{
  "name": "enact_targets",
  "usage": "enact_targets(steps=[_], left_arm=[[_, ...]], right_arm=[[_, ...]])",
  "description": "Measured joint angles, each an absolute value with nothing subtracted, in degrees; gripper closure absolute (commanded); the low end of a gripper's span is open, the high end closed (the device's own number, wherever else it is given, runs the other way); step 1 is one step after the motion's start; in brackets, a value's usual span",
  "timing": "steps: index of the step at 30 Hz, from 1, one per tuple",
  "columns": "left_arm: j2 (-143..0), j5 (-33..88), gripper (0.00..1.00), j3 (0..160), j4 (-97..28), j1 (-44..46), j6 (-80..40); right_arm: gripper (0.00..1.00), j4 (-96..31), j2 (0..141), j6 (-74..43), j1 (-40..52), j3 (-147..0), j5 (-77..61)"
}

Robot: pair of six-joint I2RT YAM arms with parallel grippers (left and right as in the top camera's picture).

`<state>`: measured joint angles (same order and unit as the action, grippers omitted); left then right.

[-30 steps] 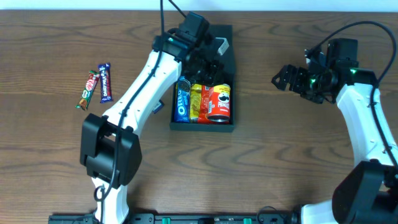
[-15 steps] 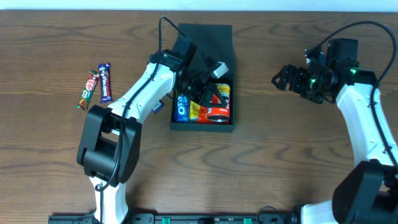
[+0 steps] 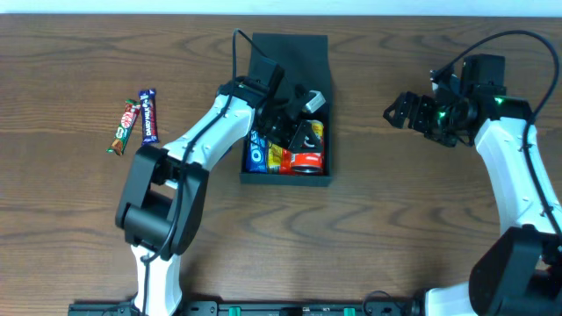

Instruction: Pack container

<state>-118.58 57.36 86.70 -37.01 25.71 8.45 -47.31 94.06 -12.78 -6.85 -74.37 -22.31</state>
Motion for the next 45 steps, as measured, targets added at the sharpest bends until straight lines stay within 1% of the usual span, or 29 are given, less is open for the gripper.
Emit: enact_targets(steps=[6, 14, 16, 22, 27, 31, 35, 39, 45], left_arm=[[-121.45, 61.39, 0.94, 86.70, -36.56, 25.74, 6.17], [-121.84, 63.46, 0.94, 86.72, -35.07, 25.71, 4.23], [-122.21, 64.14, 0.94, 87.35, -35.70, 25.63, 4.01], [-122.89, 63.75, 0.94, 96.40, -42.28, 24.38, 3.42], [-120.25, 58.70, 0.94, 100.42, -46.46, 23.38, 3.44], [-115.79, 50.35, 0.94, 100.66, -52.05, 22.06, 3.42], [-113.56, 42.44, 0.94, 101.06, -56.73, 18.90, 3.42], [-113.56, 37.36, 0.94, 98.89, -55.72, 15.79, 2.33], [-113.58, 35.03, 0.94, 91.96, -51.59, 16.84, -1.87]], right_arm=[[0.01, -47.33, 94.06, -12.78, -6.85, -74.37, -22.31], [0.01, -47.11, 94.06, -12.78, -6.85, -74.37, -22.31], [0.01, -47.11, 94.06, -12.78, -6.85, -74.37, -22.31], [0.01, -47.11, 94.06, -12.78, -6.85, -74.37, -22.31], [0.01, -47.09, 94.06, -12.78, -6.85, -74.37, -22.31], [0.01, -47.09, 94.06, -12.78, -6.85, -74.37, -22.33], [0.01, -47.03, 94.06, -12.78, -6.85, -74.37, -22.33], [0.01, -46.65, 94.06, -12.78, -6.85, -74.37, -22.33], [0.01, -45.84, 94.06, -12.78, -6.85, -74.37, -22.33]])
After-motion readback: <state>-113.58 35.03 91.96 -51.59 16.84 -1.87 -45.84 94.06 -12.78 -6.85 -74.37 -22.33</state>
